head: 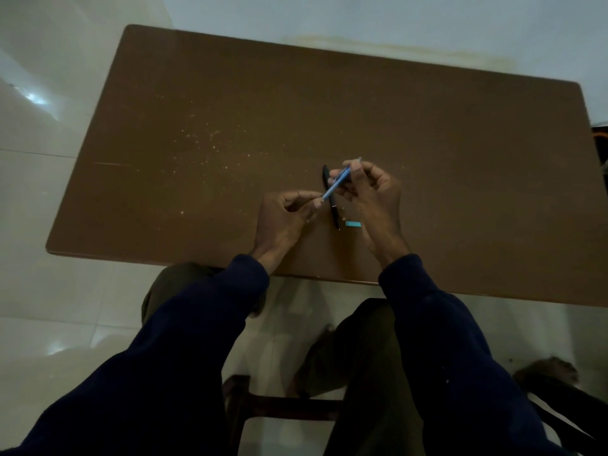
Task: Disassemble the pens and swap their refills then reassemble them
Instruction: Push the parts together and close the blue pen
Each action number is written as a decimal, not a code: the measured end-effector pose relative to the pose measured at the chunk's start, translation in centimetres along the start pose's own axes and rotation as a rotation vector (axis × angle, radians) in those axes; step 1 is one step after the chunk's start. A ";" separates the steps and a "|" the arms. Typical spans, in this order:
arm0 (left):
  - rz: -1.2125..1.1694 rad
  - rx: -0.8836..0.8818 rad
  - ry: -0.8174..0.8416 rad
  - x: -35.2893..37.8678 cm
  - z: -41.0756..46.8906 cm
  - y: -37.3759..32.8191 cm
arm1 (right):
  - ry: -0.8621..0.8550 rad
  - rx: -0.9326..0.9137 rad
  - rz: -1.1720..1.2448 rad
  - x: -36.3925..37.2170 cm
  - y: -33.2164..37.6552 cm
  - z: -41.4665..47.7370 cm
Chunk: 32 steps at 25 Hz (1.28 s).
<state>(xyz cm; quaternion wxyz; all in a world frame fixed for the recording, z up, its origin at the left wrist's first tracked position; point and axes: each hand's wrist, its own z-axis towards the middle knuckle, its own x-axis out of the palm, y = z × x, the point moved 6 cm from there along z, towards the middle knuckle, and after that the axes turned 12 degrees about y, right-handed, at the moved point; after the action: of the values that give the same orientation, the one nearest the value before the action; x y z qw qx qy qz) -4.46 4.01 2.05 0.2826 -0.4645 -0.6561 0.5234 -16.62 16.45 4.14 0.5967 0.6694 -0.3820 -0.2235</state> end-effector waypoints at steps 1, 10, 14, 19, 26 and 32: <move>-0.024 -0.041 0.026 -0.1 -0.1 0.5 | 0.007 -0.003 0.041 0.2 0.0 0.1; -0.398 -0.233 0.178 0.2 -0.3 2.0 | 0.056 0.086 0.691 2.0 0.2 0.3; -0.430 -0.240 0.189 -0.2 -0.9 2.3 | 0.098 0.078 0.772 2.7 0.5 0.5; -0.447 -0.275 0.181 -0.9 -1.5 2.7 | 0.126 0.087 0.807 3.4 0.4 0.1; -0.470 -0.249 0.181 -1.0 -2.2 3.0 | 0.174 0.063 0.807 3.9 1.3 -0.4; -0.508 -0.239 0.161 -0.9 -3.6 2.1 | 0.172 0.071 0.790 4.2 2.2 -1.8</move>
<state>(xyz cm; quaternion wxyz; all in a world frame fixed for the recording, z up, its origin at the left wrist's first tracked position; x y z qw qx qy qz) -0.32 4.74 1.18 0.3991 -0.3556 -0.7837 0.3163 -13.26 14.27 7.27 0.6430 0.5076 -0.5658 0.0931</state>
